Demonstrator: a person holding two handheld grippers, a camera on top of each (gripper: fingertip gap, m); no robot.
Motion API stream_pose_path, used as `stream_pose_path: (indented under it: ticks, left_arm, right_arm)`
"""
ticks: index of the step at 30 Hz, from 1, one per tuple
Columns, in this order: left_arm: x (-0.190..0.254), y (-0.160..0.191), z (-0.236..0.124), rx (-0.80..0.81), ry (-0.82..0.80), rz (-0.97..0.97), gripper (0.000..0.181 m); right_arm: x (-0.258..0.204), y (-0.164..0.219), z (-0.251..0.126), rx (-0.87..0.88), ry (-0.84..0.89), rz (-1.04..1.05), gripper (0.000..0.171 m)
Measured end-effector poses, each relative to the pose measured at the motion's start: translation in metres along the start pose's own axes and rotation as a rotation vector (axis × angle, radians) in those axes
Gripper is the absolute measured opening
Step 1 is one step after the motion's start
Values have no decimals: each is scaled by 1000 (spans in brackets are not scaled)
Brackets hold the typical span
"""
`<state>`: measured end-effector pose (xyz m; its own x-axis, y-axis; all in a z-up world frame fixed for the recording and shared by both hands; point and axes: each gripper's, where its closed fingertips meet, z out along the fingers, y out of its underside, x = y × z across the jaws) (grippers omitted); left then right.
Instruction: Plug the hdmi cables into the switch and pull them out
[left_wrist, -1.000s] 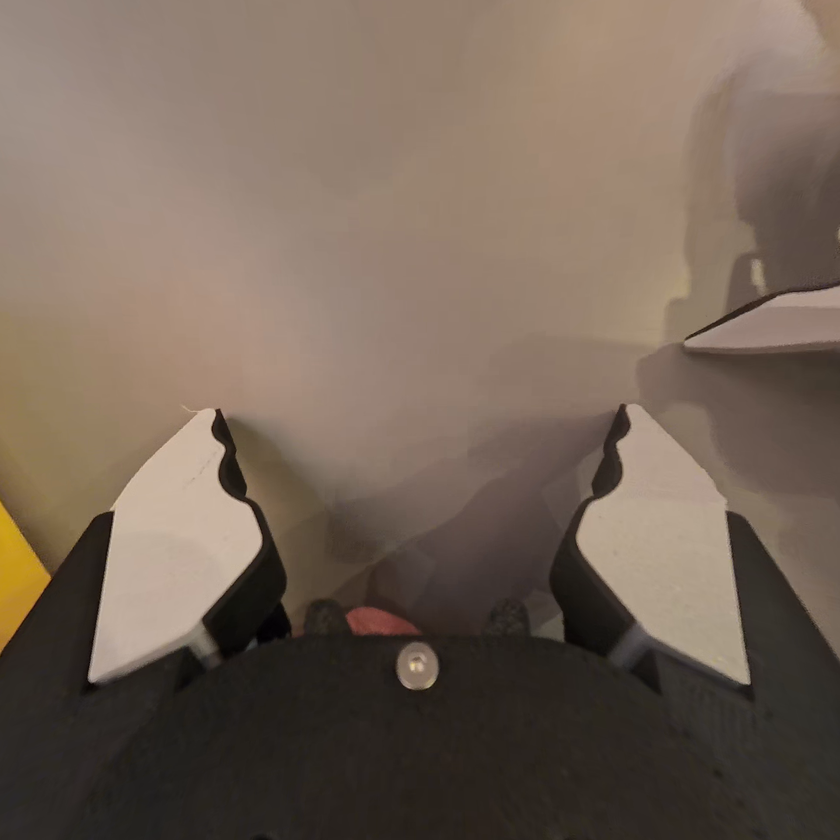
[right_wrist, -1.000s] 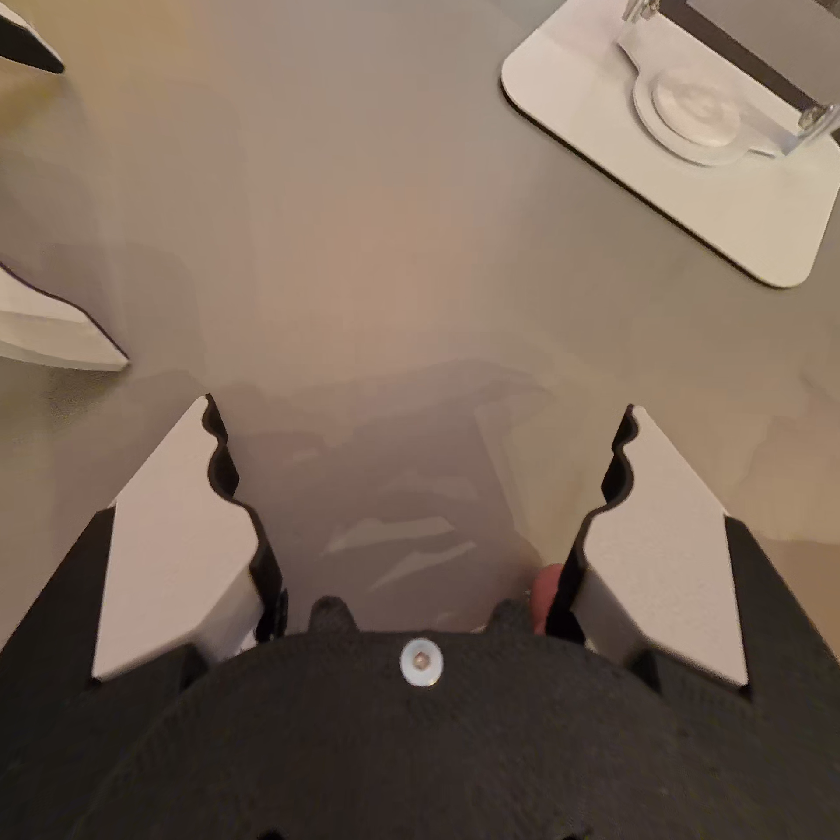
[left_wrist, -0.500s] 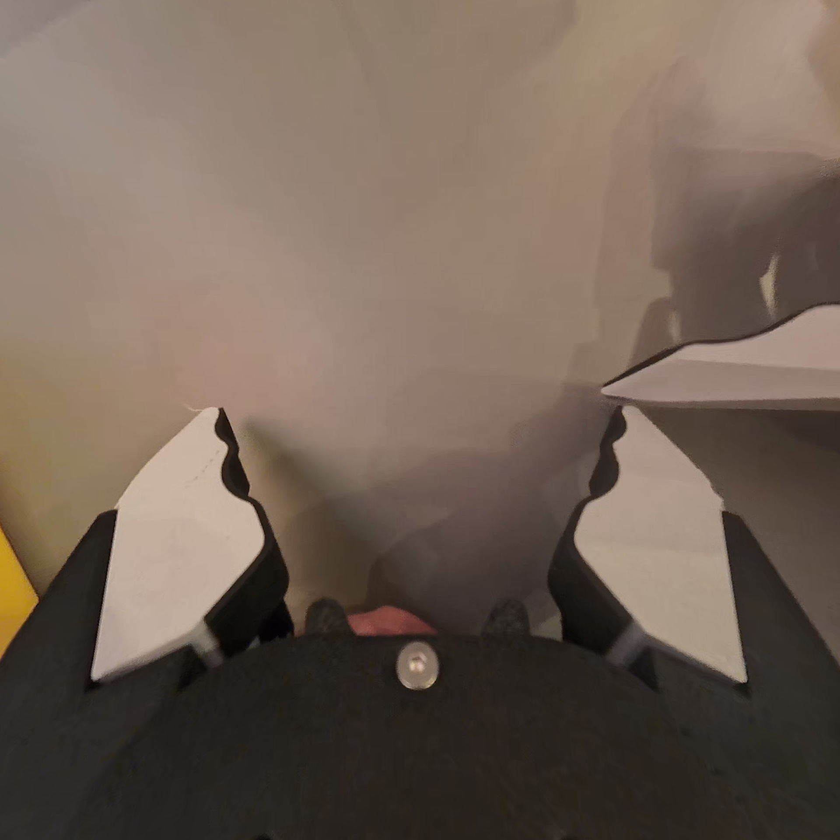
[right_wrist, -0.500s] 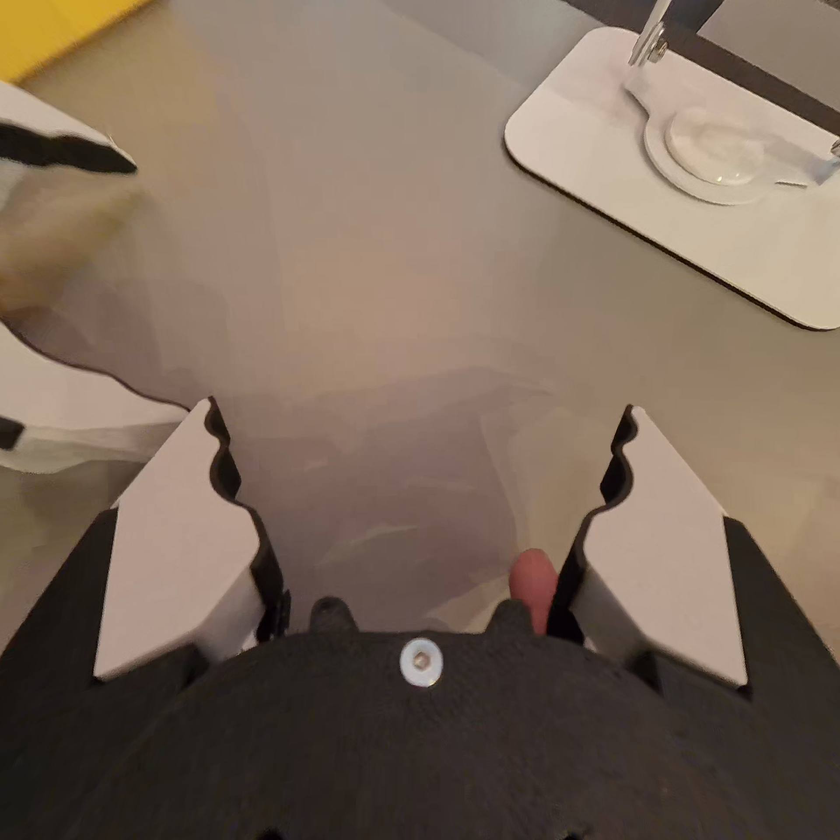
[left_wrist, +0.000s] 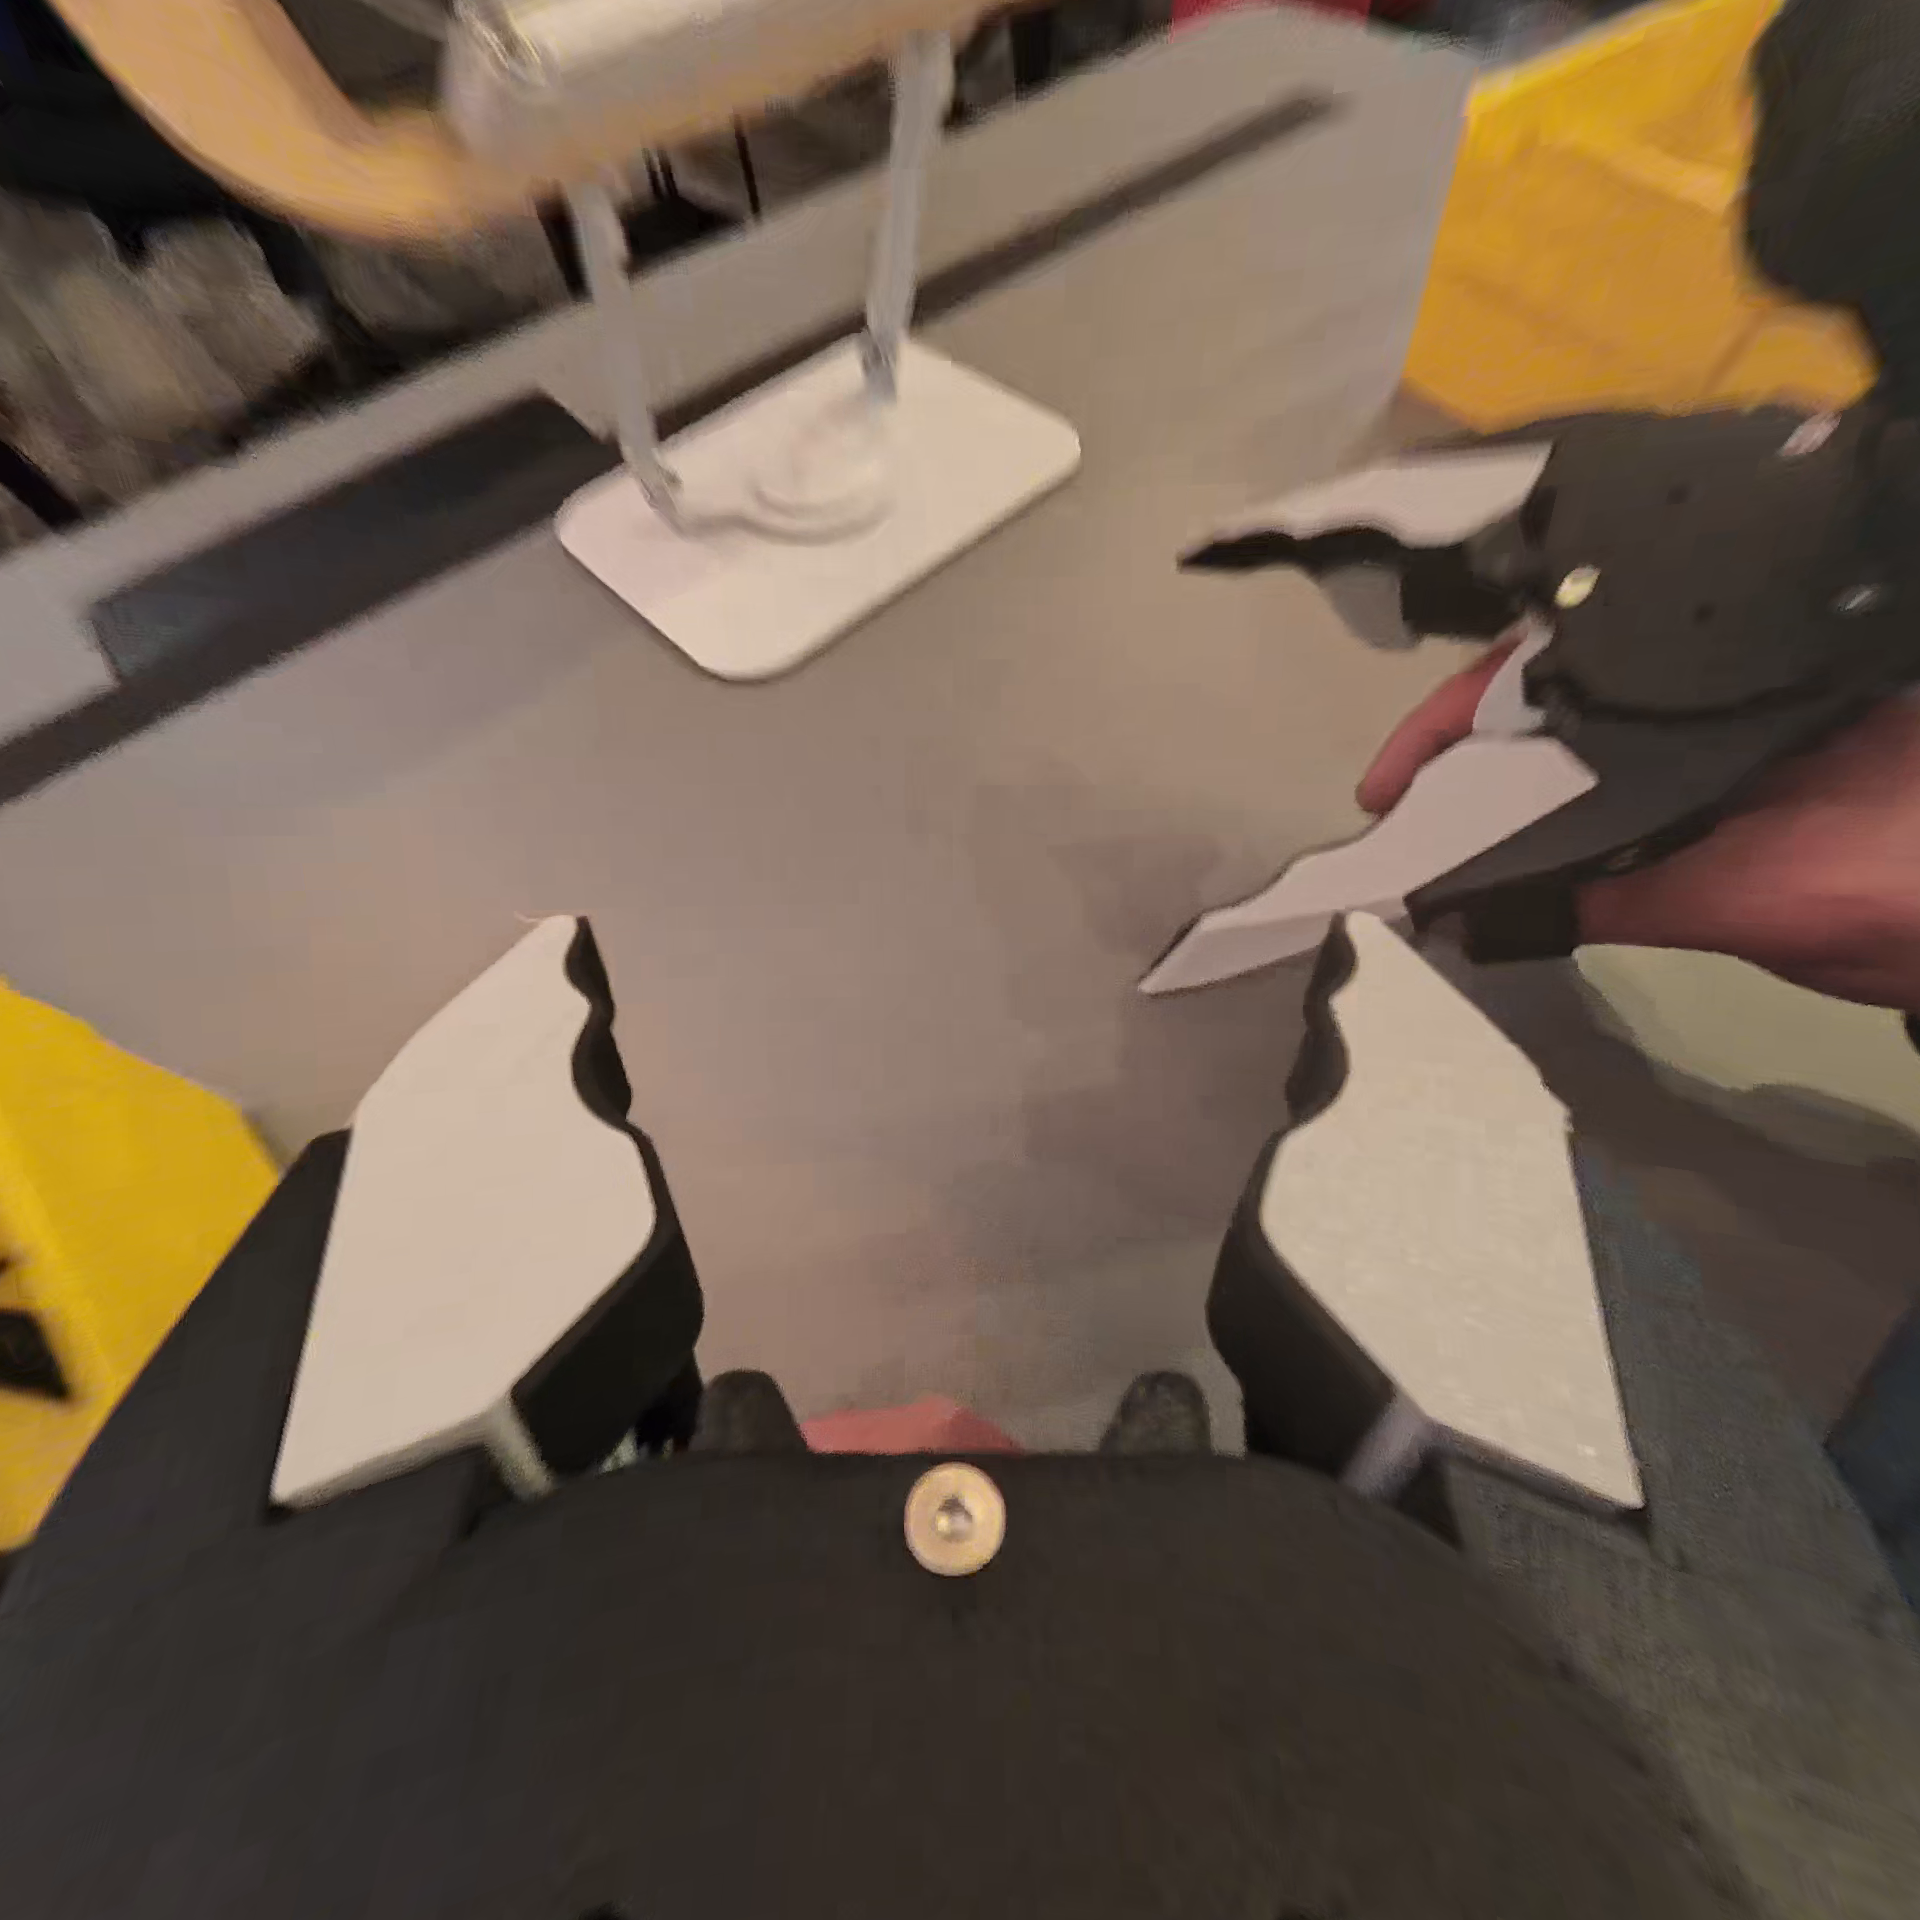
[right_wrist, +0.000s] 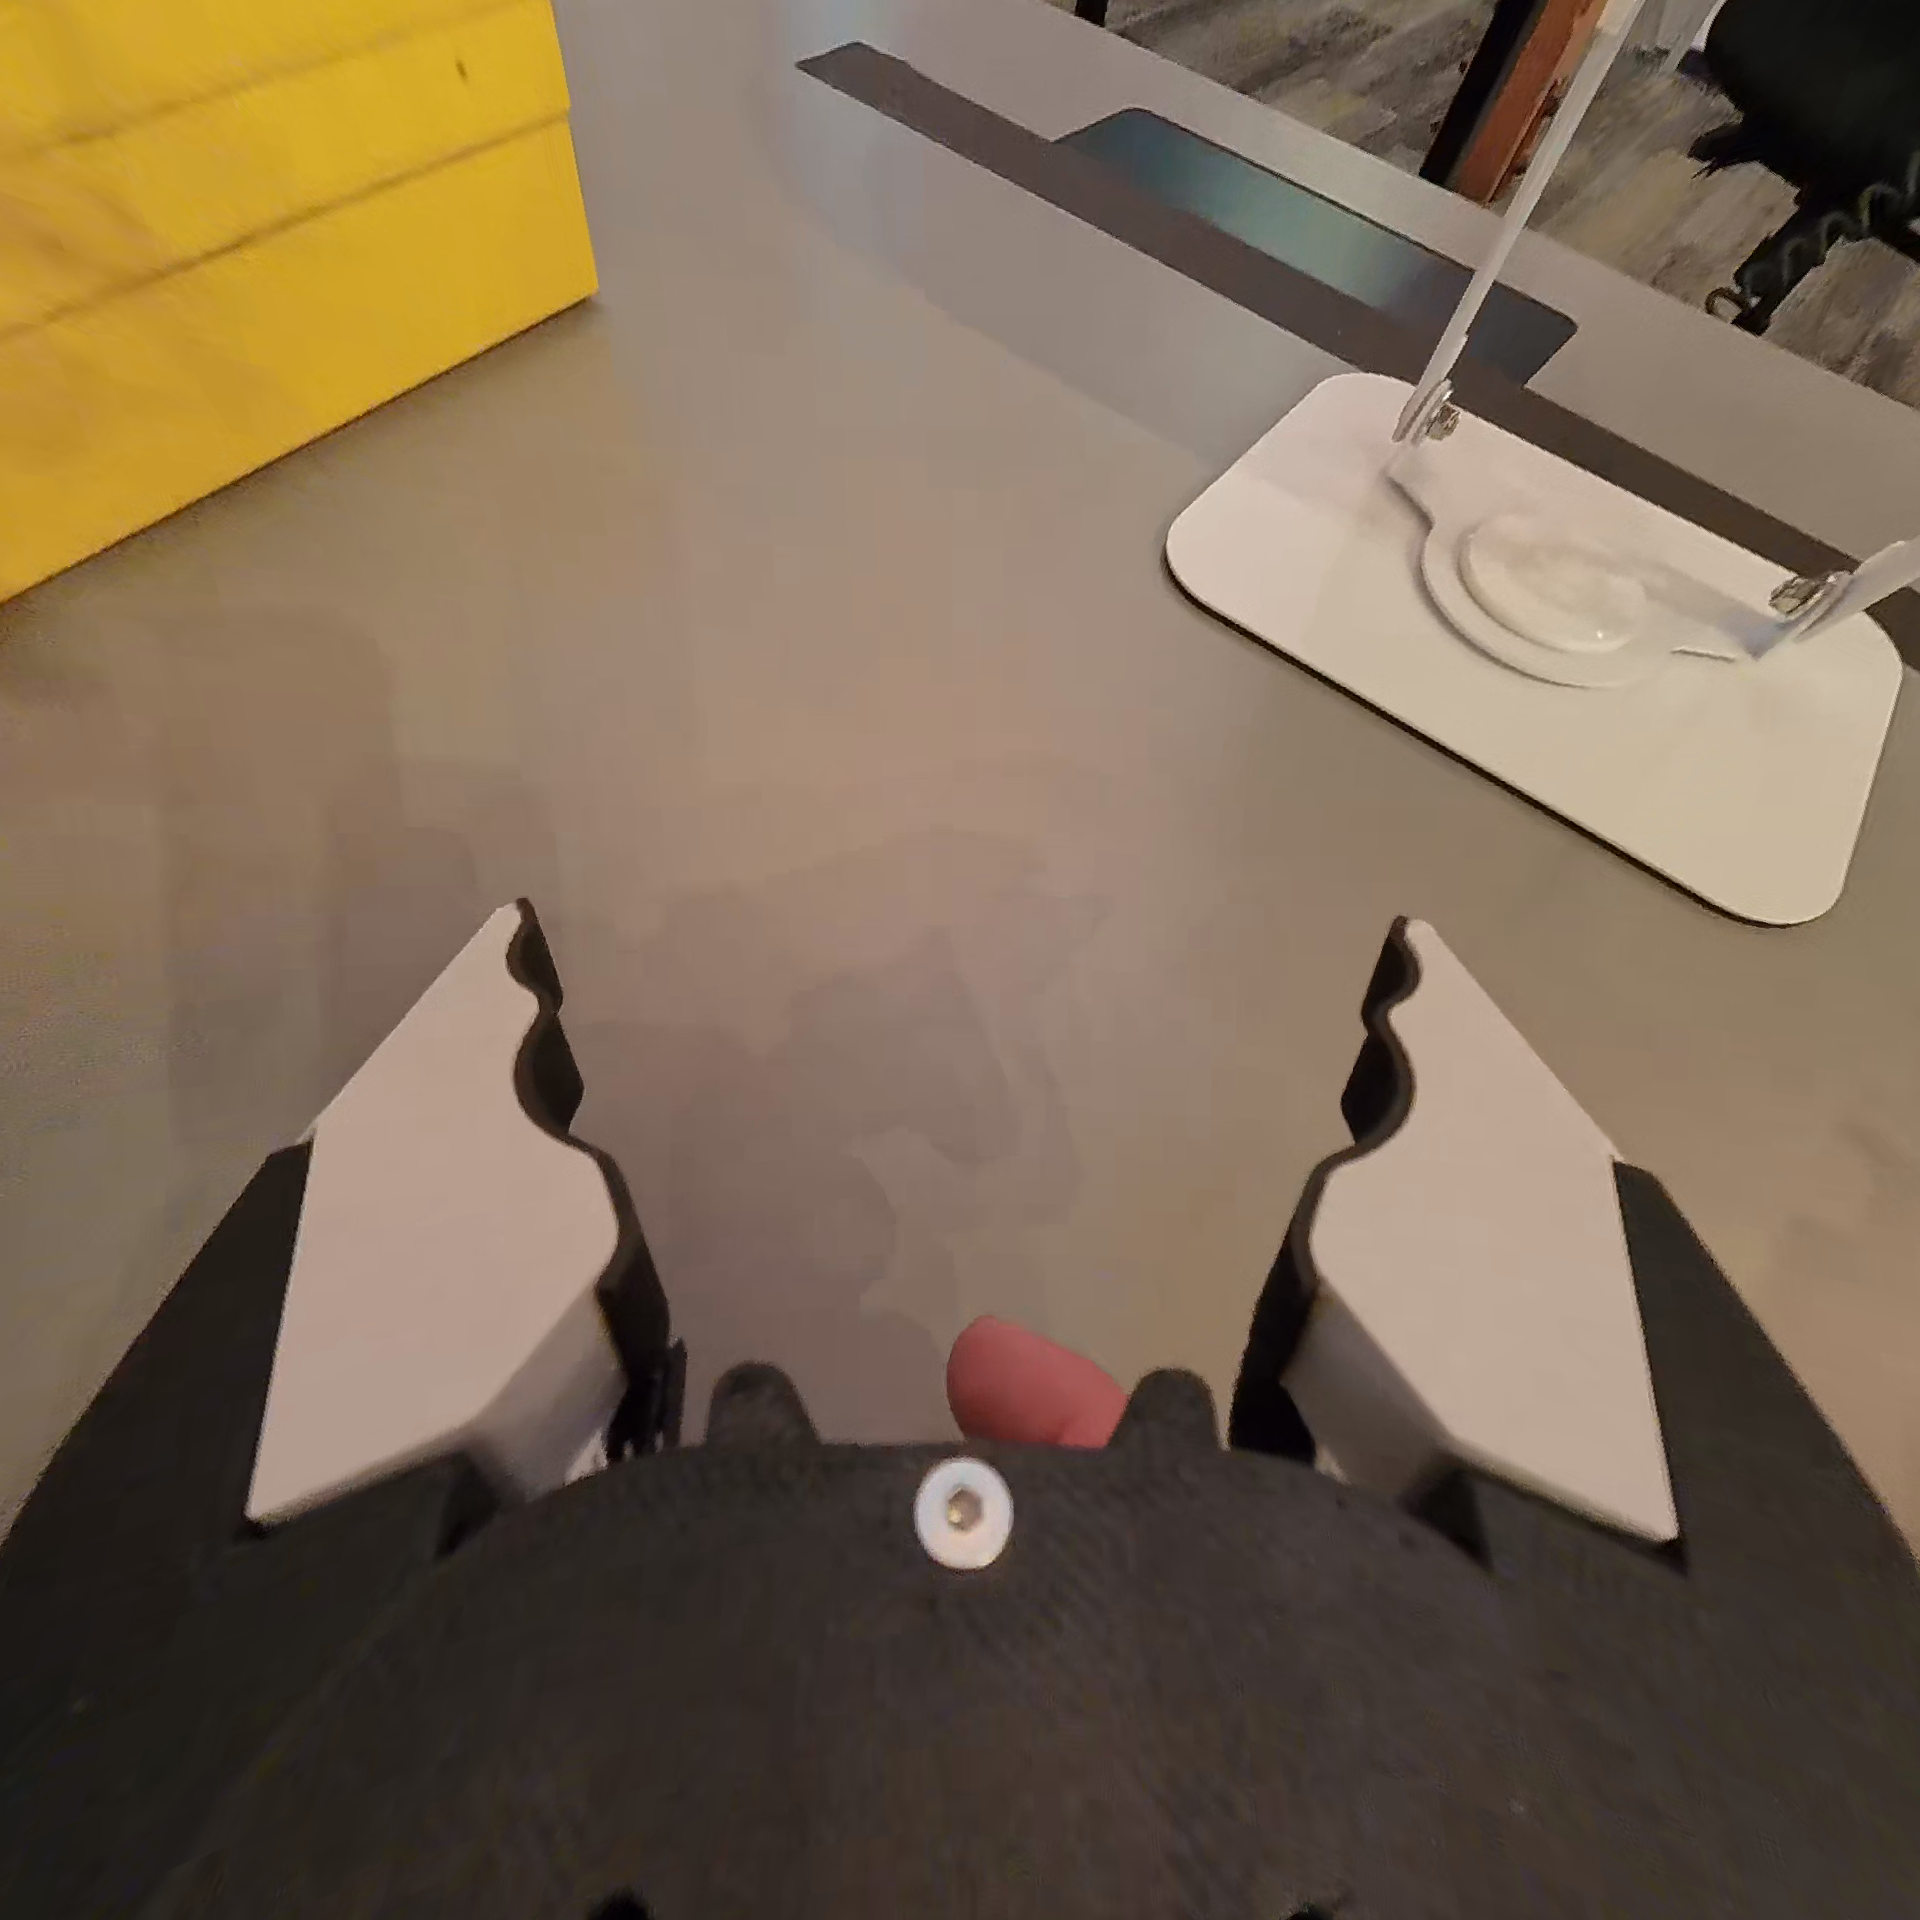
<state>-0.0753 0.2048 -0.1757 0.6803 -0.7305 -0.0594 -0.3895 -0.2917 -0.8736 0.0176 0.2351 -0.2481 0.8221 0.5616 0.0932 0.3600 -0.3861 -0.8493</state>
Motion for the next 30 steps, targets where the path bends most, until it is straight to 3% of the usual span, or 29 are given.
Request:
stream_pose_path:
  ticks: [4,7,12,18,22,25,30]
  left_arm:
    - [-80,-32,-61,141,-202,95,95]
    - [-153,-10,-93,6,-355,190,88]
    - [-239,23,-124,-98,-517,201,97]
    - [-294,44,-120,-285,-559,342,99]
    - [-321,71,-109,-371,-533,267,68]
    - [-327,83,-104,-358,-517,193,13]
    - [-332,62,-124,-301,-604,208,6]
  right_arm:
    - [-9,5,4,-1,-59,40,148]
    - [-12,0,5,21,-77,43,147]
    - [-20,6,11,7,-117,50,147]
    - [-32,-1,6,19,-164,43,146]
    - [-39,-1,5,17,-186,52,146]
    - [-41,0,5,9,-199,60,146]
    - [-47,-2,3,11,-209,50,145]
